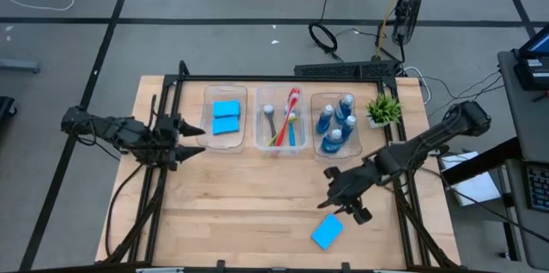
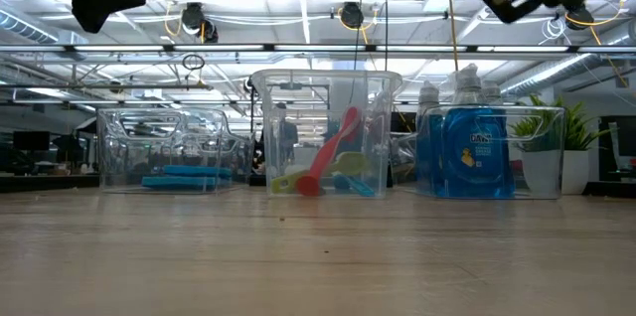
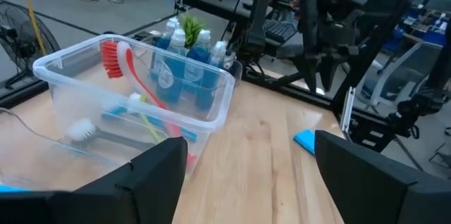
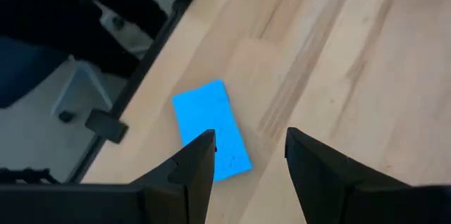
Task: Pick & Place Kitchen Sink Supplies
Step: Put the blue sponge into the left transparent bin
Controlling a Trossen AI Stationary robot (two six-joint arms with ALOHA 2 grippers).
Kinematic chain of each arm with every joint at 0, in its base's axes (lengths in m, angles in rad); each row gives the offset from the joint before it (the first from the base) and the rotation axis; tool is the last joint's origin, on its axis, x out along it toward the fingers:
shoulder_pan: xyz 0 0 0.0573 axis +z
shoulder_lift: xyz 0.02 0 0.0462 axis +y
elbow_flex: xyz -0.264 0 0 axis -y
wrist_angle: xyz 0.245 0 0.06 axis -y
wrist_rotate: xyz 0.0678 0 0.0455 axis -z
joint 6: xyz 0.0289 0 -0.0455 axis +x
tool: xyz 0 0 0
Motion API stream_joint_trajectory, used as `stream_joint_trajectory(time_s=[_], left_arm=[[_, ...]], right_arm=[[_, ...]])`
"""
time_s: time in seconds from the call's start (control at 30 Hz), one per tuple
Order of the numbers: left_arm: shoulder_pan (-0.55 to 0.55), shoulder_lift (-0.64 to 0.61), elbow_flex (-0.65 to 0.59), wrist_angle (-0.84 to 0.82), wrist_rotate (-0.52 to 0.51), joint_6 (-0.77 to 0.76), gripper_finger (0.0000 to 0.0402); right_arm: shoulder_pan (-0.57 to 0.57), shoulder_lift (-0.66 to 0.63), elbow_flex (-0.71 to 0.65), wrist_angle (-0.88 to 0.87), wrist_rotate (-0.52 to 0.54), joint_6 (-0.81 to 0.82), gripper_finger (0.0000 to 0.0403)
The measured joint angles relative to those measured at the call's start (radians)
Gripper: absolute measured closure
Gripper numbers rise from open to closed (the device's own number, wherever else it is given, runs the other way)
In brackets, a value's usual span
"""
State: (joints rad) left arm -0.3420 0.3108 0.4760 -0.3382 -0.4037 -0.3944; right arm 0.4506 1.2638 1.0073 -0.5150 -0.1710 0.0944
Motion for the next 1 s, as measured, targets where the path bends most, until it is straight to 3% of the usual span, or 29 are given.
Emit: stream_joint_trajectory(time_s=[0.3, 0.8, 1.0], left_arm=[[0.0, -0.026, -0.007, -0.035, 0.007, -0.001, 0.0076], [0.0, -0.025, -0.007, -0.033, 0.037, -0.003, 0.01], [0.0, -0.025, -0.007, -0.033, 0.037, -0.003, 0.0093]], right_arm=[[0.043, 0.144, 0.0, 0.002, -0.045, -0.001, 0.0243], [0.087, 0.335, 0.001, 0.121, -0.069, -0.015, 0.0243], [0.087, 0.425, 0.001, 0.13, -0.059, -0.067, 0.0243]])
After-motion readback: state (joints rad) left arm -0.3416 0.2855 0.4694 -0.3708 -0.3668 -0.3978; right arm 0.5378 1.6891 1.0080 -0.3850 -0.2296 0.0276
